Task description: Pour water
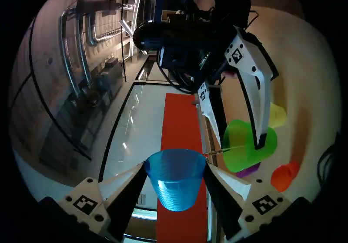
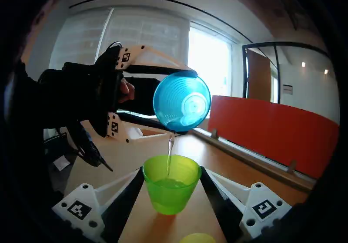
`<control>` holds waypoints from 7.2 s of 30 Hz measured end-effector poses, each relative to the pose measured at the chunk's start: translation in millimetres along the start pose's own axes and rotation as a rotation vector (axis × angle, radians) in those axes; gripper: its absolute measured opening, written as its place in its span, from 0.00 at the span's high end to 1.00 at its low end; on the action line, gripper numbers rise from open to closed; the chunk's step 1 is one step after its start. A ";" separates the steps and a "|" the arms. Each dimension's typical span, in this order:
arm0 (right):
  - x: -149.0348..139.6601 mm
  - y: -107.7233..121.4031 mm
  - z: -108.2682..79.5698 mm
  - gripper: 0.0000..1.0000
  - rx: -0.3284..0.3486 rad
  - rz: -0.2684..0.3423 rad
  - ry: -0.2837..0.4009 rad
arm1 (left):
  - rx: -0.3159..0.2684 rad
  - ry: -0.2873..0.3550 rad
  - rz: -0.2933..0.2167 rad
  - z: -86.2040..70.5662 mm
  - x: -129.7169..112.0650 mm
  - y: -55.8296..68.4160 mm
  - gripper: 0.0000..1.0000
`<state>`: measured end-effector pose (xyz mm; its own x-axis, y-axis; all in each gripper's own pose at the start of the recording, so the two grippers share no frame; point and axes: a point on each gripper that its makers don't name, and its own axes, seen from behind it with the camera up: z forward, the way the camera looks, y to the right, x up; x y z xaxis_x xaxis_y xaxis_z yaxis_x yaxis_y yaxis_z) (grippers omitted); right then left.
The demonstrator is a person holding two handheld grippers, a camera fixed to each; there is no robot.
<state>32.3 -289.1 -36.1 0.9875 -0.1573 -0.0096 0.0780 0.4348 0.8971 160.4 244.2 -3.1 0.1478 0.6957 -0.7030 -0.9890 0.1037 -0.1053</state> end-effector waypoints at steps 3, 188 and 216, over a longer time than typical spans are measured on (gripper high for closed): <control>0.5 -0.4 -0.3 0.06 0.001 0.000 0.001 | -0.001 0.001 0.006 0.3 1.0 0.5 0.13; 27.6 3.8 -13.6 0.06 -0.069 -0.031 0.030 | -0.026 -0.099 -1.441 -17.8 -76.2 18.5 0.12; -11.5 4.0 -32.2 0.06 -0.033 -0.032 -0.127 | -0.166 -0.246 -1.409 -43.7 -89.5 86.7 0.12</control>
<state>25.7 -256.9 -46.6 0.9592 -0.2820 0.0199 0.1160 0.4566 0.8821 61.4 159.9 20.0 0.9634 0.1903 0.1888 -0.0083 0.7252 -0.6885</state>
